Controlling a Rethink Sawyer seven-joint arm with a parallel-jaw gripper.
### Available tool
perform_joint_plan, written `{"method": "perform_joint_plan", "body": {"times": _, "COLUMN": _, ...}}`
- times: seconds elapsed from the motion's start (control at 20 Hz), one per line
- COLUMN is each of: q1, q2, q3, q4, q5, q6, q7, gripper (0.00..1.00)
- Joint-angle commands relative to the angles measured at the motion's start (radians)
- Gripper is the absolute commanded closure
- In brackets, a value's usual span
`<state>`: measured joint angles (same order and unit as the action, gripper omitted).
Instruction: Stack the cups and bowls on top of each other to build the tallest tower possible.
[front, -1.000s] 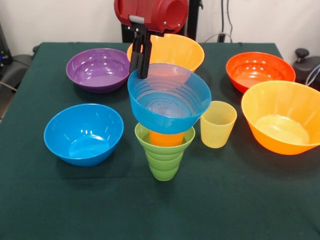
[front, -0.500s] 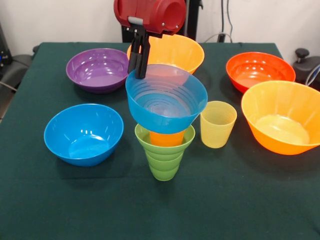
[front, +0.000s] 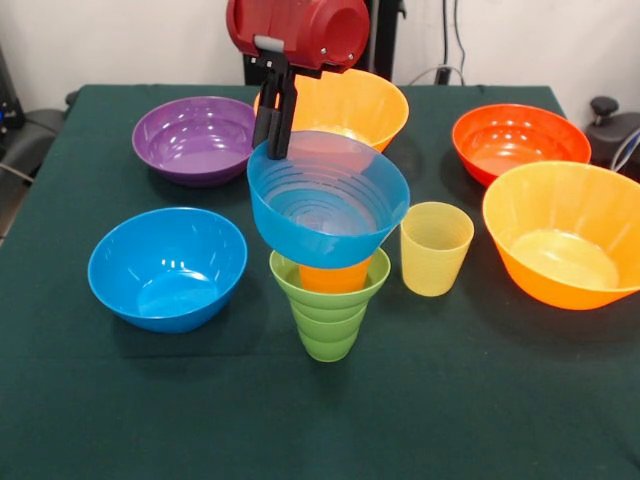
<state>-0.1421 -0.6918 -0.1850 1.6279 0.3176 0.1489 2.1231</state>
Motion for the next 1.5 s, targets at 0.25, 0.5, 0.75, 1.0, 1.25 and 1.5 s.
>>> {"method": "perform_joint_plan", "body": {"times": 0.25, "q1": -0.012, "q2": 0.032, "q3": 0.117, "q4": 0.098, "q5": -0.026, "q6": -0.073, "q7": 0.146, "gripper": 1.00}}
{"method": "perform_joint_plan", "body": {"times": 0.5, "q1": -0.010, "q2": 0.034, "q3": 0.122, "q4": 0.104, "q5": -0.022, "q6": -0.086, "q7": 0.153, "gripper": 1.00}}
{"method": "perform_joint_plan", "body": {"times": 0.75, "q1": -0.017, "q2": 0.033, "q3": 0.138, "q4": 0.109, "q5": -0.021, "q6": -0.110, "q7": 0.160, "gripper": 1.00}}
{"method": "perform_joint_plan", "body": {"times": 1.0, "q1": -0.023, "q2": 0.032, "q3": 0.154, "q4": 0.118, "q5": -0.021, "q6": -0.129, "q7": 0.168, "gripper": 1.00}}
{"method": "perform_joint_plan", "body": {"times": 1.25, "q1": -0.027, "q2": 0.029, "q3": 0.169, "q4": 0.126, "q5": -0.018, "q6": -0.143, "q7": 0.173, "gripper": 1.00}}
{"method": "perform_joint_plan", "body": {"times": 1.5, "q1": -0.043, "q2": 0.022, "q3": 0.193, "q4": 0.142, "q5": -0.025, "q6": -0.157, "q7": 0.171, "gripper": 1.00}}
